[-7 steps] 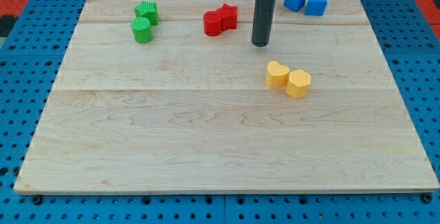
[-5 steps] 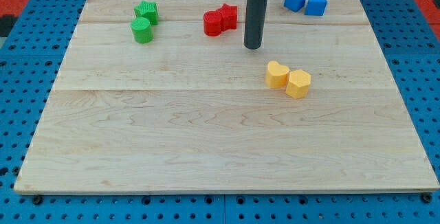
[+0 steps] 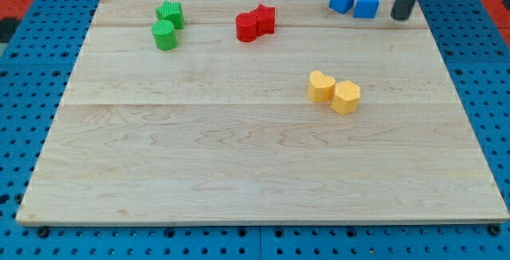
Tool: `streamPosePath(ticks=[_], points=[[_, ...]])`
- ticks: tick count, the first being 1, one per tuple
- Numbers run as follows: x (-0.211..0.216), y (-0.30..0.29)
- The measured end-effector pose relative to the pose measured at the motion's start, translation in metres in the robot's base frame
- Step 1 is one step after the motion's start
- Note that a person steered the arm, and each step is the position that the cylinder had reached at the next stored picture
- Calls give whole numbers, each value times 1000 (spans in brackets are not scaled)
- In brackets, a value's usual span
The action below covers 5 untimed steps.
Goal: Slide the blue cube to the top center
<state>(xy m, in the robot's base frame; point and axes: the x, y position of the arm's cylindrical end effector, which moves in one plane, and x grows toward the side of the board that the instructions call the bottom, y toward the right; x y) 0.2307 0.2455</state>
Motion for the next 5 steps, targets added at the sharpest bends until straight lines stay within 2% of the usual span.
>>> streamPosePath(ticks=[1, 2, 3, 5], points=[[-34, 22], [-38, -31], [-20, -116], [-39, -112]])
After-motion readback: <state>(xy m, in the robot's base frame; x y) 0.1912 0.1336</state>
